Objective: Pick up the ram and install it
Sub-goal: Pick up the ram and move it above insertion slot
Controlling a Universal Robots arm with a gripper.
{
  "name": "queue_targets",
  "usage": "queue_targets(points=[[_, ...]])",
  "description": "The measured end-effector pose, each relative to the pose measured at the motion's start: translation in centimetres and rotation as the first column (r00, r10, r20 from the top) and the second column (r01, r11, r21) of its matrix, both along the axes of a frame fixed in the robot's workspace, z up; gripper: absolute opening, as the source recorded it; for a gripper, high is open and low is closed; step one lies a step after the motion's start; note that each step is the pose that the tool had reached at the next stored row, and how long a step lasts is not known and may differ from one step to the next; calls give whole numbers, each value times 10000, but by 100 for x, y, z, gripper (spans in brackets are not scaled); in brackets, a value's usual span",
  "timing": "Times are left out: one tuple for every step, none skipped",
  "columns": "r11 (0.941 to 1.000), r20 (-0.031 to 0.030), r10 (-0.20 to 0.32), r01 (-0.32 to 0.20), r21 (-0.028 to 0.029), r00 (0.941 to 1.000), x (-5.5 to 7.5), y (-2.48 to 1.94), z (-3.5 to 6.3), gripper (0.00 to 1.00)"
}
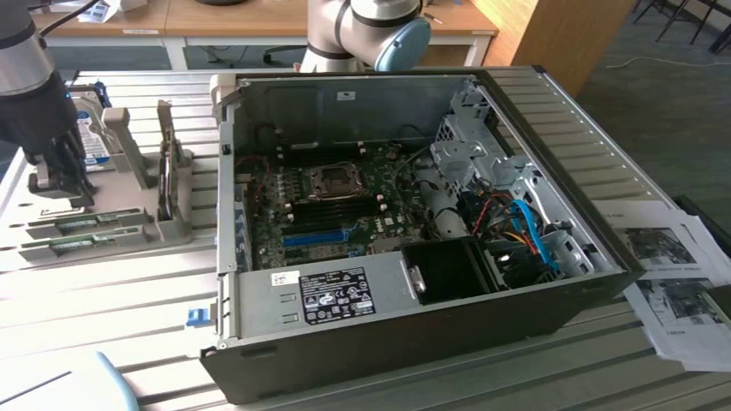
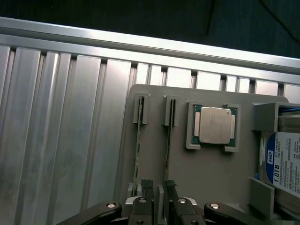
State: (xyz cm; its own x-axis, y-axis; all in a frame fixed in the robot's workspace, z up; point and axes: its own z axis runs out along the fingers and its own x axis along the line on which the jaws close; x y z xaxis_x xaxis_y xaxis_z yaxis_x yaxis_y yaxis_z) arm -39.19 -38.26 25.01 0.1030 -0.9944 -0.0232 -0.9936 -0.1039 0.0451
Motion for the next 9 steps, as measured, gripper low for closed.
queue_targets(points=[[10000, -1, -1, 1, 0, 10000, -1, -4, 0, 23], [10000, -1, -1, 1, 0, 10000, -1, -10, 0, 23], [10000, 0, -2, 2, 0, 10000, -1, -15, 0, 23], [10000, 0, -1, 1, 0, 10000, -1, -21, 0, 23], [10000, 0, -2, 2, 0, 10000, -1, -27, 0, 23], [10000, -1, -2, 2, 0, 10000, -1, -34, 0, 23], [10000, 0, -1, 1, 0, 10000, -1, -41, 0, 23], [10000, 0, -2, 2, -1, 10000, -1, -48, 0, 23], [10000, 0, -1, 1, 0, 10000, -1, -55, 0, 23]])
